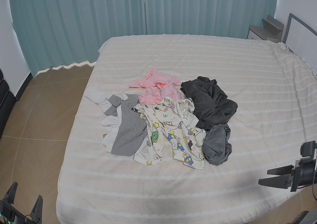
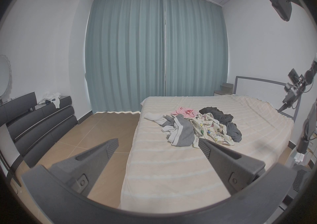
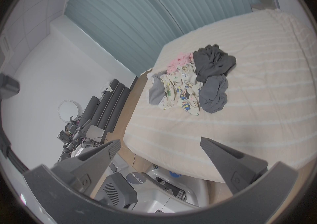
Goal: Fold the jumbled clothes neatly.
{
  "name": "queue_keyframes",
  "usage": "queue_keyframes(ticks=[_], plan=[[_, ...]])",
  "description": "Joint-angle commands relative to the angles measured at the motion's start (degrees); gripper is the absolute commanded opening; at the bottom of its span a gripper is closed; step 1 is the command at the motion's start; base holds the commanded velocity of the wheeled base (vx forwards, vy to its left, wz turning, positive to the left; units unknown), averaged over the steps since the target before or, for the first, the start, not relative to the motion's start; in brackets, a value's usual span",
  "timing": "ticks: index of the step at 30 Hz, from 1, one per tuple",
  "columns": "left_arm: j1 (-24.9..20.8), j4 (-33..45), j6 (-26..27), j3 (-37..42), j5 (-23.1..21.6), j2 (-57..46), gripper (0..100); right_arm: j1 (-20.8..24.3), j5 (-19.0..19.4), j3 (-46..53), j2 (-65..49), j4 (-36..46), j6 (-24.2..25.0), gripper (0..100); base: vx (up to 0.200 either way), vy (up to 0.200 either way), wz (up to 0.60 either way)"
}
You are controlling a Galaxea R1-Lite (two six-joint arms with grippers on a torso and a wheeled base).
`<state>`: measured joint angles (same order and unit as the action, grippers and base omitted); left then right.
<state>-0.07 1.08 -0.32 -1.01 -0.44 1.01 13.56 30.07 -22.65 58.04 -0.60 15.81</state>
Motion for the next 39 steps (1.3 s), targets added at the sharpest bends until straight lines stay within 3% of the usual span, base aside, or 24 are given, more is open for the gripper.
queue_keyframes(ticks=[1, 4, 9, 14, 15, 16, 19, 23, 34, 39], plan=[[-0.01, -0.03, -0.03, 0.66, 0.0, -0.75, 100, 3.76, -1.69, -2.57, 24.67, -8.89, 5.63, 100, 0.0, 0.0, 0.0], [-0.01, -0.03, -0.03, 0.66, 0.0, -0.75, 100, 7.36, -4.85, -3.89, 33.54, -13.9, 8.97, 100, 0.0, 0.0, 0.0], [-0.01, -0.03, -0.12, 0.66, 0.0, -0.84, 100, 13.6, -14.61, -5.83, 49.01, -24.98, 13.54, 100, 0.0, 0.0, 0.0], [-0.01, 0.06, -0.21, 0.66, 0.0, -0.84, 100, 17.03, -16.54, -8.9, 55.69, -31.48, 19.87, 100, 0.0, 0.0, 0.0], [-0.01, 0.06, -0.3, 0.66, 0.0, -0.84, 100, 17.91, -18.56, -10.57, 57.62, -31.66, 21.98, 100, 0.0, 0.0, 0.0], [-0.01, 0.06, -0.39, 0.66, 0.0, -0.84, 100, 18.17, -21.29, -12.68, 59.91, -31.75, 23.3, 100, 0.0, 0.0, 0.0], [-0.01, 0.06, -0.47, 0.66, 0.0, -0.84, 100, 18.08, -24.8, -15.58, 64.04, -32.01, 24.35, 100, 0.0, 0.0, 0.0], [-0.01, 0.06, -0.56, 0.66, 0.0, -0.84, 100, 17.91, -25.94, -18.13, 66.68, -32.1, 24.97, 100, 0.0, 0.0, 0.0], [-0.01, 0.06, -0.65, 0.66, 0.09, -0.84, 100, 17.12, -34.82, -24.46, 74.41, -37.37, 25.5, 100, 0.0, 0.0, 0.0], [-0.01, 0.06, -0.65, 0.66, 0.09, -0.84, 100, 17.03, -35.44, -26.74, 77.49, -41.24, 28.13, 100, 0.0, 0.0, 0.0]])
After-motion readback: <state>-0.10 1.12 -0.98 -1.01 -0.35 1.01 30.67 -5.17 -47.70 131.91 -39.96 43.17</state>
